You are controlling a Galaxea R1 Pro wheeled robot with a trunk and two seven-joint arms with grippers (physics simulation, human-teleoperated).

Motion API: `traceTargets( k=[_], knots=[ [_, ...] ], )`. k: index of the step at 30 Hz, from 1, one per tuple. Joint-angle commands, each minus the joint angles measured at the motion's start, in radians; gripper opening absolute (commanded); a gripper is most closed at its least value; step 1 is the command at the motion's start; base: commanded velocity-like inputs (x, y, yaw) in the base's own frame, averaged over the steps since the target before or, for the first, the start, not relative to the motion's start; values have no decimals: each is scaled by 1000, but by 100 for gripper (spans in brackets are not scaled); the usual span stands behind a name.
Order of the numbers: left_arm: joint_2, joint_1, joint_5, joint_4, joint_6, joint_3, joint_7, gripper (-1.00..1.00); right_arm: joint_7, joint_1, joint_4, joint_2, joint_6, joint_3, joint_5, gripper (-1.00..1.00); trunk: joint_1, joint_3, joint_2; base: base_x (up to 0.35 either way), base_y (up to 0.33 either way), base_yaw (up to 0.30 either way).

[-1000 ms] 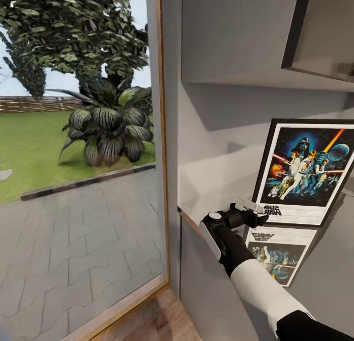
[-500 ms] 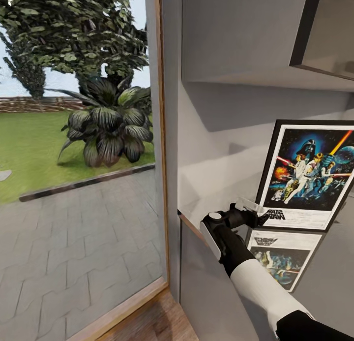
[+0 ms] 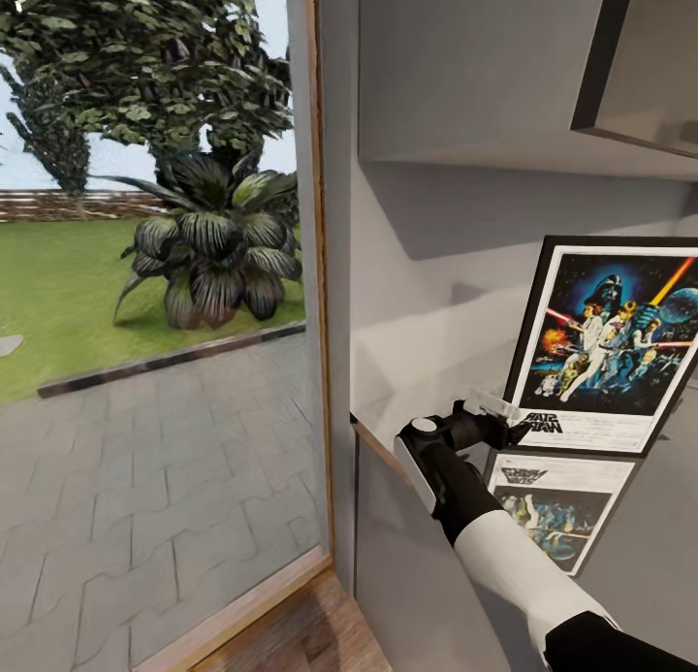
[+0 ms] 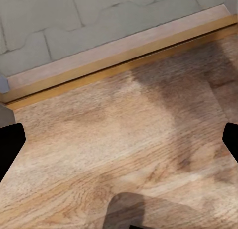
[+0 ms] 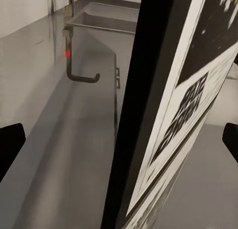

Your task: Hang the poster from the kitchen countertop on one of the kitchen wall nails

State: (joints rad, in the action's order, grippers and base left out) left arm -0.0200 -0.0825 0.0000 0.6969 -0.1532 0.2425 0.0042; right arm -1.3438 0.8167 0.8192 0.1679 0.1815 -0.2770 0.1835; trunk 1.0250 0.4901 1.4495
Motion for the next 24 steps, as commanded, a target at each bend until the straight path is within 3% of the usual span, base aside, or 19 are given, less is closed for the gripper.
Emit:
traceTargets(
  k=[1, 8, 19, 20, 24],
  knots=[
    [0, 0, 0, 1, -2, 0, 0, 100, -6, 1, 1, -1, 10, -2, 6, 100, 0, 1, 1, 0, 0, 0],
    [0, 0, 0, 1, -2, 0, 0, 100, -5, 1, 0, -1, 10, 25, 6, 100, 0, 1, 1, 0, 0, 0],
    [0, 0, 0, 1, -2, 0, 0, 100, -6, 1, 0, -1, 10, 30, 7, 100, 0, 1, 1, 0, 0, 0],
    [0, 0, 0, 1, -2, 0, 0, 100, -6, 1, 0, -1, 10, 30, 7, -100, 0, 1, 1, 0, 0, 0],
    [0, 0, 0, 1, -2, 1, 0, 100, -6, 1, 0, -1, 10, 30, 7, -100, 0, 1, 1, 0, 0, 0]
  ],
)
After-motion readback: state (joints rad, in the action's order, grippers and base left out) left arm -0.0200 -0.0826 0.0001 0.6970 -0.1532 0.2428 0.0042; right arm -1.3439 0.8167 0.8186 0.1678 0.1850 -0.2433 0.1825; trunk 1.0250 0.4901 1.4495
